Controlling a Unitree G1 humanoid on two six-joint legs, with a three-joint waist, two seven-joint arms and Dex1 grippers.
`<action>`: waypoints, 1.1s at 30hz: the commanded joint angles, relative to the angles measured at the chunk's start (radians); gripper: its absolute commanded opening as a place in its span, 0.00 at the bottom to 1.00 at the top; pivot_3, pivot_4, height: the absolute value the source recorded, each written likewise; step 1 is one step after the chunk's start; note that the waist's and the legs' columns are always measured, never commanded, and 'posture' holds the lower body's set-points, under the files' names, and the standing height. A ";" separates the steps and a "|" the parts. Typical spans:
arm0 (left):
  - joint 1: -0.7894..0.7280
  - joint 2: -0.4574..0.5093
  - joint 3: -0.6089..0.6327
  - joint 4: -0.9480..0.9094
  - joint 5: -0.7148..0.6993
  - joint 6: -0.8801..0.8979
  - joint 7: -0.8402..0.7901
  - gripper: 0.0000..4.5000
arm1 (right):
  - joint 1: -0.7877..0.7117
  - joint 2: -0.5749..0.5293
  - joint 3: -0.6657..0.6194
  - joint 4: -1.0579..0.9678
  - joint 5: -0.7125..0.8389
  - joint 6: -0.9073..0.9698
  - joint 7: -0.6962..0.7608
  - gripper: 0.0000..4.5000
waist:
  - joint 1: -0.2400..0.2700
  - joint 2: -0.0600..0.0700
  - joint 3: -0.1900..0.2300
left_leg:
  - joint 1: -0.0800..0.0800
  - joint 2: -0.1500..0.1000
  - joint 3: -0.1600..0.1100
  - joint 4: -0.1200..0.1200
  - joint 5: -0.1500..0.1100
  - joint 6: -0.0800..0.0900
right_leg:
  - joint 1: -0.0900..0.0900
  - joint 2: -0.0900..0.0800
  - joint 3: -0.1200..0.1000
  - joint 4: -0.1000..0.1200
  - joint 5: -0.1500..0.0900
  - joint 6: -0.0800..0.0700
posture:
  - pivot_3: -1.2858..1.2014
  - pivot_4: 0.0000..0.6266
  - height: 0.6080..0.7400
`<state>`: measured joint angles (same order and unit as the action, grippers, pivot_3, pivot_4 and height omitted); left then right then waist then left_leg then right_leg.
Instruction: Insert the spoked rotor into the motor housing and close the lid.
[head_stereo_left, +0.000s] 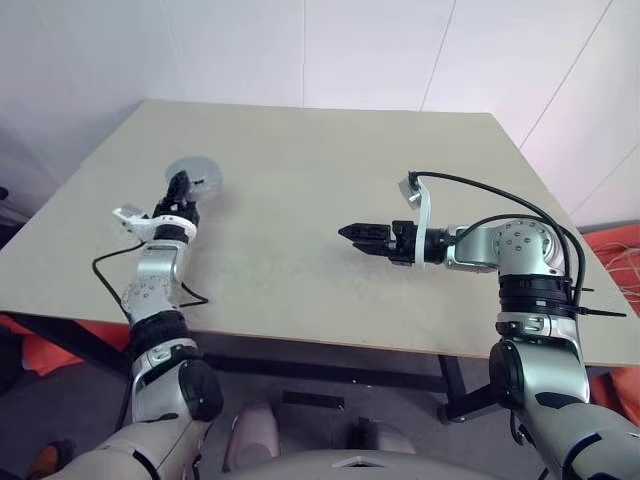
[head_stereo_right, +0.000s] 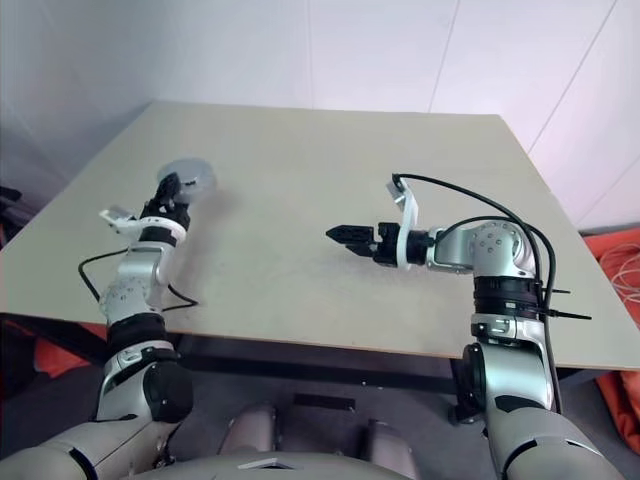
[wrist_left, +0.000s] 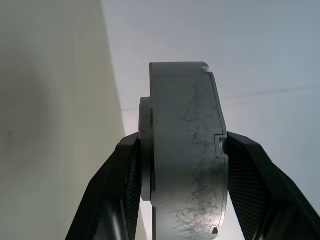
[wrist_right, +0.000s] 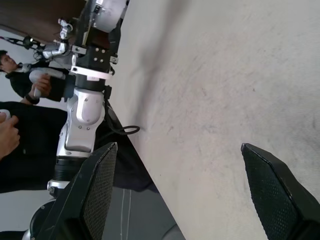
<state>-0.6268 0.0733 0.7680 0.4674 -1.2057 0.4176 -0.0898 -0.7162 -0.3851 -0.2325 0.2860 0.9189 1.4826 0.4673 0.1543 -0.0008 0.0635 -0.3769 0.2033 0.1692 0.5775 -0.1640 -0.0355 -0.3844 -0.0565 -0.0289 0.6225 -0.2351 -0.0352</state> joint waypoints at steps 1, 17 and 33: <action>-0.056 0.014 0.013 0.026 0.017 -0.075 0.015 0.45 | -0.023 0.001 -0.017 -0.047 0.002 -0.012 0.018 1.00 | 0.001 0.000 0.000 | 0.000 0.000 0.000 0.000 0.000 0.000 | 0.000 0.000 0.000 0.000 0.000 0.000 | 0.52 0.00 1.00; -0.095 -0.039 0.030 0.030 0.016 -0.176 0.129 0.45 | -0.026 0.009 -0.037 -0.058 -0.010 -0.003 0.009 1.00 | 0.006 -0.004 0.002 | -0.003 -0.001 -0.004 0.003 0.000 0.000 | 0.000 -0.001 -0.002 0.000 0.001 0.002 | 0.52 0.00 1.00; -0.020 -0.086 -0.001 -0.069 0.037 -0.150 0.249 0.76 | -0.027 0.028 -0.062 -0.056 -0.019 -0.005 -0.018 1.00 | 0.003 -0.004 0.002 | -0.004 -0.001 -0.005 0.003 0.000 0.000 | 0.000 -0.001 -0.002 0.000 0.001 0.002 | 0.52 0.00 1.00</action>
<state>-0.6367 -0.0178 0.7934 0.4747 -1.1663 0.2685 0.1590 -0.7207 -0.3570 -0.2713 0.2662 0.8974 1.4849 0.4455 0.1572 -0.0048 0.0654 -0.3803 0.2020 0.1641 0.5806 -0.1639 -0.0357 -0.3845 -0.0573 -0.0310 0.6230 -0.2341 -0.0336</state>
